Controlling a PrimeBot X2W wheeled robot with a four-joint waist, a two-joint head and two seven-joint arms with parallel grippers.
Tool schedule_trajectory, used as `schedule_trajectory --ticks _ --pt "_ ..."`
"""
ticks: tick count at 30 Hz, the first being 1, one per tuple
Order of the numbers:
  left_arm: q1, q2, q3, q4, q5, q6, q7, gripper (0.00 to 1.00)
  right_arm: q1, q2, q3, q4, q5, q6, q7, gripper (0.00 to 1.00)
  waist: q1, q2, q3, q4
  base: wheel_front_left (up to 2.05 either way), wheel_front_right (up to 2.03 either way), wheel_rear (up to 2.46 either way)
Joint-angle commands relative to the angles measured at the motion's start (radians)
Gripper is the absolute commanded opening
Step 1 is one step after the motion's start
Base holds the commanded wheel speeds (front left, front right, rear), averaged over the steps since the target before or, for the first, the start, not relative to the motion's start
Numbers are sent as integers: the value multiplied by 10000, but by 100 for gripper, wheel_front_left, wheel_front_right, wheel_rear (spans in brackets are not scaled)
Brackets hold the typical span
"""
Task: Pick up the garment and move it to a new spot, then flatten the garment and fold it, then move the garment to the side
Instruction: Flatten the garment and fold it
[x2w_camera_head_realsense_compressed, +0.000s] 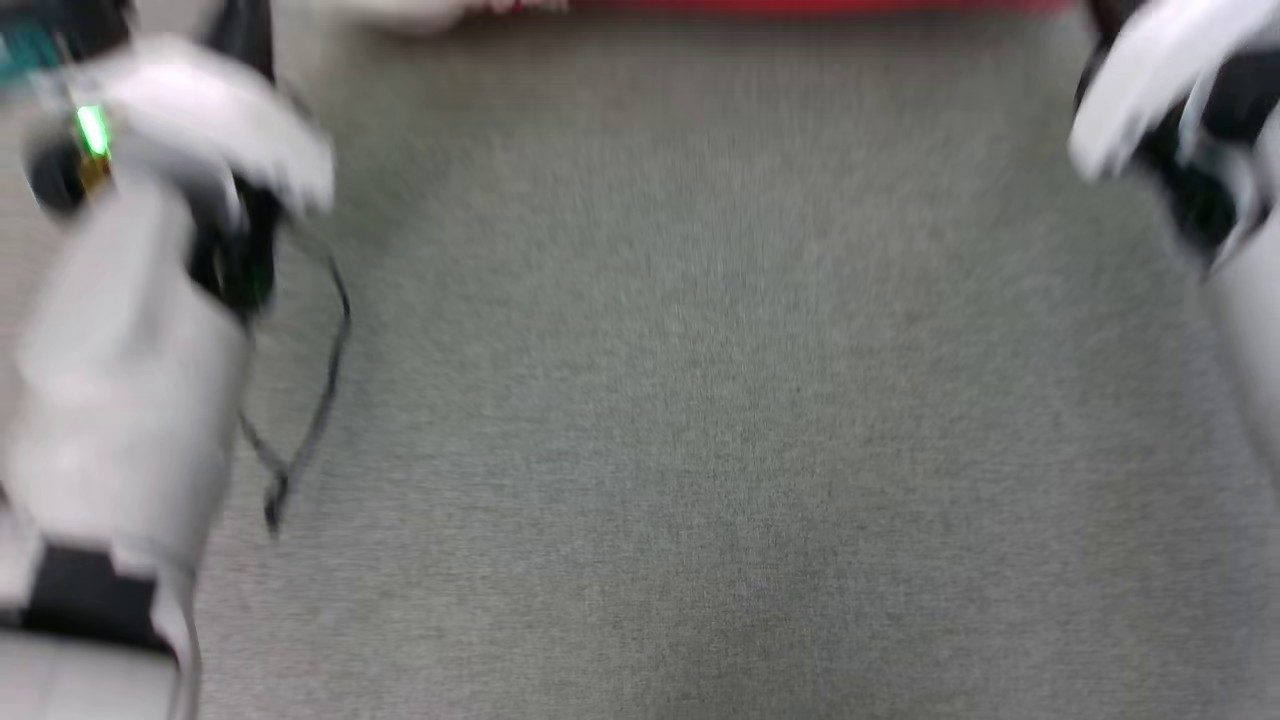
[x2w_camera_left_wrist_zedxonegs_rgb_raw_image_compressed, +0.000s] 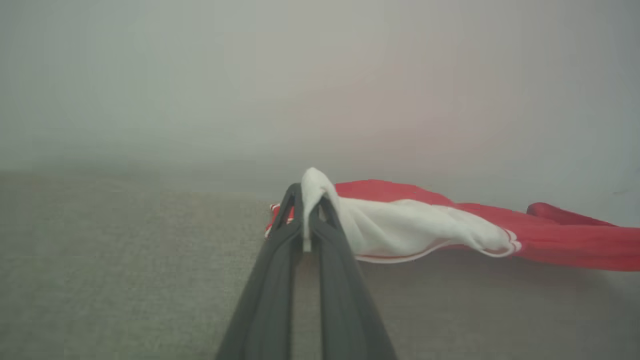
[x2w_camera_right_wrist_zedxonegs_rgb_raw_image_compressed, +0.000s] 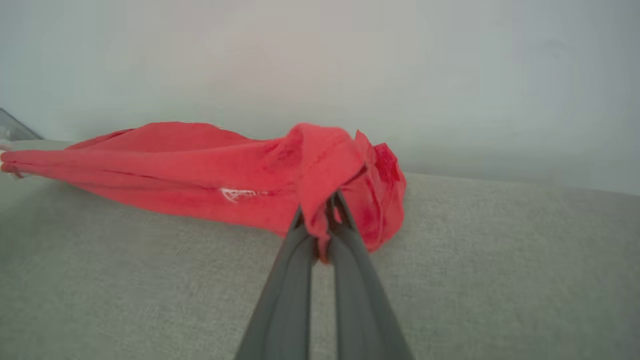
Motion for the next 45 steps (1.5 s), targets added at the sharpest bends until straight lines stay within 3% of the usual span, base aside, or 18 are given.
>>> schedule_trajectory --ticks 1,8,15,24,28,33,38,45 --pt "734 24 6 -38 -105 -39 -85 0 692 -156 162 -169 115 -11 -109 0 1 0 -1420 201 0 0 0" --pt "4045 260 111 -800 -438 163 -235 0 3678 -644 502 -1160 930 -12 -130 0 1 0 -3028 266 0 0 0" --pt "7440 703 253 -2683 -736 947 -128 0 6458 -1119 333 -2403 1192 -14 166 0 1 0 -4192 295 0 0 0" --pt "11812 1498 756 -7106 -1441 3123 891 0 9921 -1093 -746 -4611 858 -15 1012 0 1 0 -4915 167 0 0 0" --pt "13343 1917 1005 -9183 -1602 4186 1377 0 11426 -727 -1659 -5802 603 -15 1737 0 1 0 -4930 193 0 0 0" --pt "14235 2308 1209 -11063 -1627 4933 1758 0 12617 -132 -2792 -7307 -24 -14 2750 0 1 0 -4811 223 0 0 0" --pt "13421 2469 999 -11760 -1334 4865 1978 0 12623 530 -3527 -8315 -660 -14 3412 0 1 0 -4417 248 0 0 0" --pt "11007 2178 391 -10697 -904 4000 2172 0 11397 857 -3708 -8317 -1280 -11 3931 0 1 0 -3553 199 0 0 0"
